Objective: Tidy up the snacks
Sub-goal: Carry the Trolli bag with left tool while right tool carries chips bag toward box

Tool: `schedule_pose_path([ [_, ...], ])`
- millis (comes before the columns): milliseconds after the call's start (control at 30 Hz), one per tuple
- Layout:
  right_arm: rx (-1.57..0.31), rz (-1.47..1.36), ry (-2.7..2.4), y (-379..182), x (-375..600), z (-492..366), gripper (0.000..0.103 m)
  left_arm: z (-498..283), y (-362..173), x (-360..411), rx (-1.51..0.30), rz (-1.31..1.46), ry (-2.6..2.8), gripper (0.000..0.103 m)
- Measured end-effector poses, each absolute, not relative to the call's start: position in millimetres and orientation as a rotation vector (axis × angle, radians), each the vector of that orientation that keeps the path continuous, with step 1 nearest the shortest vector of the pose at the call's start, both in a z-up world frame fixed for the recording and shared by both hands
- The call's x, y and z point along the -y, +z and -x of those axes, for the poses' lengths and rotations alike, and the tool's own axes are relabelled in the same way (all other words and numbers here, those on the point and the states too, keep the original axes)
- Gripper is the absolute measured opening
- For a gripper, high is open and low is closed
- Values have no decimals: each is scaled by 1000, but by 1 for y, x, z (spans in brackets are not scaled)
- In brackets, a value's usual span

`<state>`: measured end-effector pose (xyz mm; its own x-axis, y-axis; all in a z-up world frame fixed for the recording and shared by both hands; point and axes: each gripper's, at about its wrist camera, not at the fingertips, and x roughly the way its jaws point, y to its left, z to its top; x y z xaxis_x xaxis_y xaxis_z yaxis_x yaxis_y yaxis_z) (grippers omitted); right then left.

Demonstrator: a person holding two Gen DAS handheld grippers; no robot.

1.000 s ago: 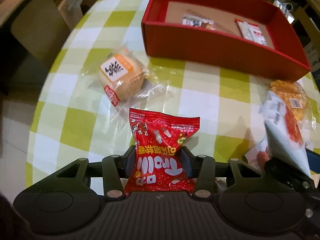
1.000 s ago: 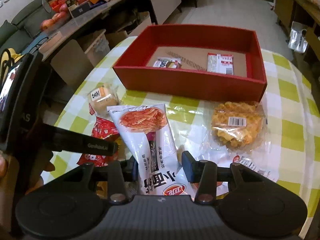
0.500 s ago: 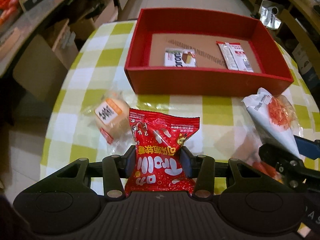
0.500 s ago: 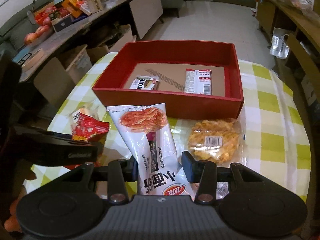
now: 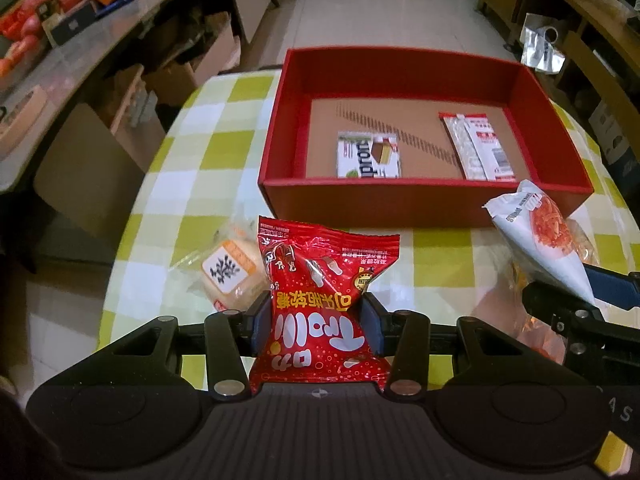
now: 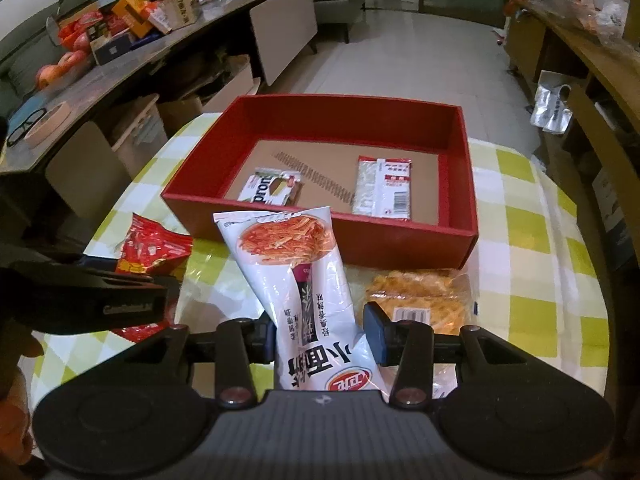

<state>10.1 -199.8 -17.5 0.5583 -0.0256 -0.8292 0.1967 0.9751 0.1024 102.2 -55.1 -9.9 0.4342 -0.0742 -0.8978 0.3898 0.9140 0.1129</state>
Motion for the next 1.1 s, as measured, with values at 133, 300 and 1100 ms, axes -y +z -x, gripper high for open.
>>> schedule_pose_path([
  [133,-959,-197,-138,-15,203,-11,49,-104,-7,60,-1073,-326,-298,54],
  [300,-937,-203,-143,-10,206,-14,49,-105,-7,64,-1069,-326,-298,54],
  [1100,-906,-221,-160,-7,214,-28,49,-119,2,69,-1051,-290,-290,54],
])
